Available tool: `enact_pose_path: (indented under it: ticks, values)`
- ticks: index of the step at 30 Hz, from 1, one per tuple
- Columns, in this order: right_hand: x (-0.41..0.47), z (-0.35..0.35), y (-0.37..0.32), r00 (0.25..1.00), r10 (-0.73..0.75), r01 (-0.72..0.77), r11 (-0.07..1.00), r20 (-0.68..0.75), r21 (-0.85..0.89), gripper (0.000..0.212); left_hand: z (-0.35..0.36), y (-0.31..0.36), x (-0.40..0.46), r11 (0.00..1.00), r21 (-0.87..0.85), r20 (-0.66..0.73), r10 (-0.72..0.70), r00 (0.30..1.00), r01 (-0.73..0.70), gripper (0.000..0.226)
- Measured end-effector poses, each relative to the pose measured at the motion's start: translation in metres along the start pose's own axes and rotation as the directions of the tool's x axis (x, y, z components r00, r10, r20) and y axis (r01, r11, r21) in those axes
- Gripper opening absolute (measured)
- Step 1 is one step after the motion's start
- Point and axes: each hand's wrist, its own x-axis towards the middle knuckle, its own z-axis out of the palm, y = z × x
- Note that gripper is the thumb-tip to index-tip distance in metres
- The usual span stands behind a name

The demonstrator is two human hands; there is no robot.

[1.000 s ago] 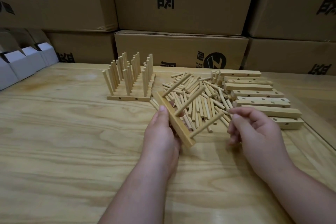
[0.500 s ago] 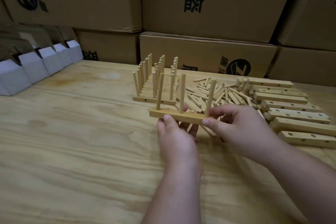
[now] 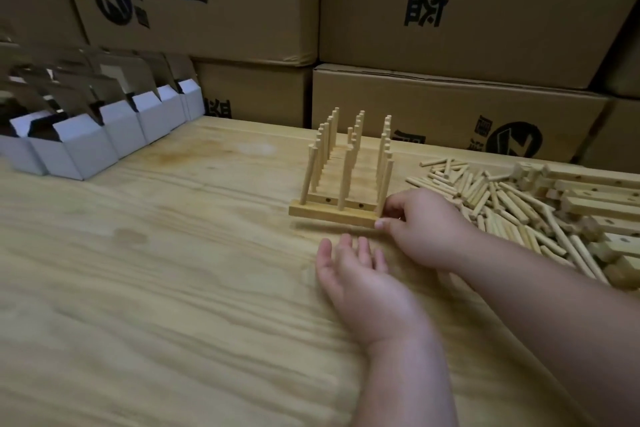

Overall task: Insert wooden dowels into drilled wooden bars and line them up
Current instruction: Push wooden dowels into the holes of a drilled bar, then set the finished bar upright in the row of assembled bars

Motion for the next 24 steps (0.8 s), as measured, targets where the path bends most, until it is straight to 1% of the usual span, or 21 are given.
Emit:
enact_pose_path:
  ticks: [4,7,9,13,16,18,22,24]
  values:
    - [0.012,0.010,-0.004,1.000,0.011,-0.012,0.998,-0.010,-0.069,0.016,0.001,0.000,-0.005,1.000,0.005,-0.029,-0.009,1.000,0.009,0.023]
    - [0.011,0.013,-0.006,1.000,0.020,-0.021,0.998,-0.013,-0.060,0.021,0.003,0.000,-0.008,1.000,-0.014,-0.061,-0.021,0.998,0.021,0.021]
    - [0.007,0.013,-0.006,1.000,0.006,-0.007,0.999,-0.024,-0.040,0.022,0.003,-0.002,-0.008,1.000,-0.019,-0.057,-0.022,0.998,0.021,0.023]
    - [-0.008,0.004,-0.011,0.996,-0.065,0.068,0.996,-0.057,0.059,0.014,0.004,-0.005,-0.006,0.999,0.018,-0.081,0.028,0.996,-0.026,0.035]
    - [-0.024,-0.011,-0.014,0.994,-0.103,0.107,0.984,-0.039,0.143,0.013,0.005,-0.005,-0.008,1.000,-0.011,-0.016,0.015,1.000,-0.016,0.034]
    - [-0.035,-0.020,-0.015,0.990,-0.132,0.138,0.974,-0.044,0.178,0.011,0.004,-0.004,-0.010,1.000,0.027,0.040,0.003,0.999,-0.004,0.030]
    - [-0.054,-0.034,-0.011,0.988,-0.144,0.154,0.941,-0.055,0.302,0.008,0.003,-0.004,-0.014,0.991,0.133,0.102,-0.013,0.995,-0.001,0.029]
    - [-0.058,-0.046,-0.003,0.986,-0.166,0.154,0.932,0.011,0.329,0.012,0.004,-0.005,-0.014,0.989,0.147,0.118,-0.030,0.993,0.013,0.030]
